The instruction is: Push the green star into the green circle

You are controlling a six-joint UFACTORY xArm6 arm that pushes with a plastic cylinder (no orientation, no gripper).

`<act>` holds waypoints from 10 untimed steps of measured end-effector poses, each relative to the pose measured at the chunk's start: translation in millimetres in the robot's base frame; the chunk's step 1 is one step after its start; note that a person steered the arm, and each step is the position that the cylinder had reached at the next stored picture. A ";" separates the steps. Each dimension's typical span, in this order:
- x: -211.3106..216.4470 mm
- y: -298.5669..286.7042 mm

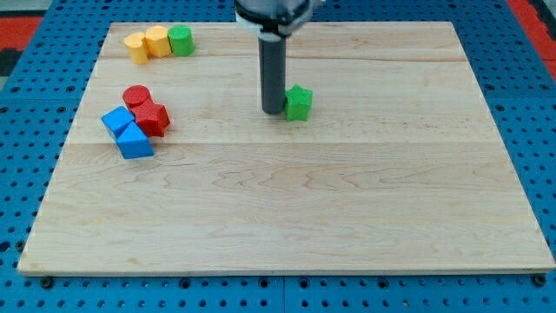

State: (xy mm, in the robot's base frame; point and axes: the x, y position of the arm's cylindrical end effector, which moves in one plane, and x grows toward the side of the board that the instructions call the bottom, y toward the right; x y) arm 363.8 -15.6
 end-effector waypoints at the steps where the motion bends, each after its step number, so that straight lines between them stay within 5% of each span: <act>1: -35.0 -11.9; 4: -36.7 -13.3; 5: -64.2 50.9; 7: -64.8 82.3; 10: 20.5 67.7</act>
State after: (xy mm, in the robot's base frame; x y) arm 384.3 52.1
